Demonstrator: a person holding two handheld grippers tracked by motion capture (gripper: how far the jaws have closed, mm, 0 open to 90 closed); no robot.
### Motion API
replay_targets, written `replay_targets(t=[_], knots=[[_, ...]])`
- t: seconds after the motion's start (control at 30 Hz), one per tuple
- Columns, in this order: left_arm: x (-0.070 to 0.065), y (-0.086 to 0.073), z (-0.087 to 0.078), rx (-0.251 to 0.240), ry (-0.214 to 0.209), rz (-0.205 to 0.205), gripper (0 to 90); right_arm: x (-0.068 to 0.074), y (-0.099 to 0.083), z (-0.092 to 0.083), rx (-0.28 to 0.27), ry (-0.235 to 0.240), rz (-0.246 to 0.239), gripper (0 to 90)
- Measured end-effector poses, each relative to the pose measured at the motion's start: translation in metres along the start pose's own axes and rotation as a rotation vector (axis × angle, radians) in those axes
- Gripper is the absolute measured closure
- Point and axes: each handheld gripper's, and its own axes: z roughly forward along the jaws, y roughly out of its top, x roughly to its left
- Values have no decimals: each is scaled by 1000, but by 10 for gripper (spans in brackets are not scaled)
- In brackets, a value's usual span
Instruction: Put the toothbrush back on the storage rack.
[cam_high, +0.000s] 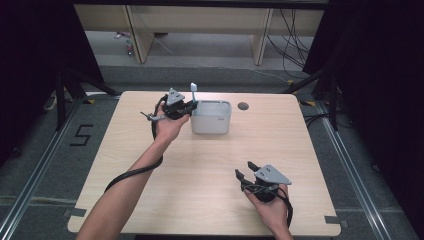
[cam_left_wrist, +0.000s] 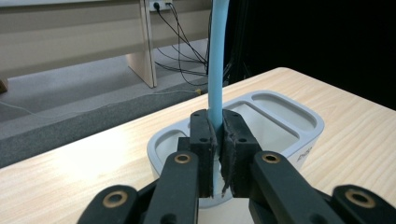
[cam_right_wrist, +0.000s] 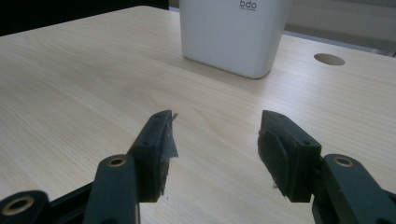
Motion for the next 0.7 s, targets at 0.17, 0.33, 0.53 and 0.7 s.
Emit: replay_targets(t=[0.17,0.33,0.53,0.7], knots=[[0,-2,2,19,0,-9,835,0,-1,1,-1,6,0,455],[0,-3,3,23,5,-15,835,1,0,0,9,3,0,455],[1,-6,3,40,15,-27,834,1,0,1,14,14,1,454],[0,-8,4,52,17,-36,834,2,0,1,21,17,21,454]])
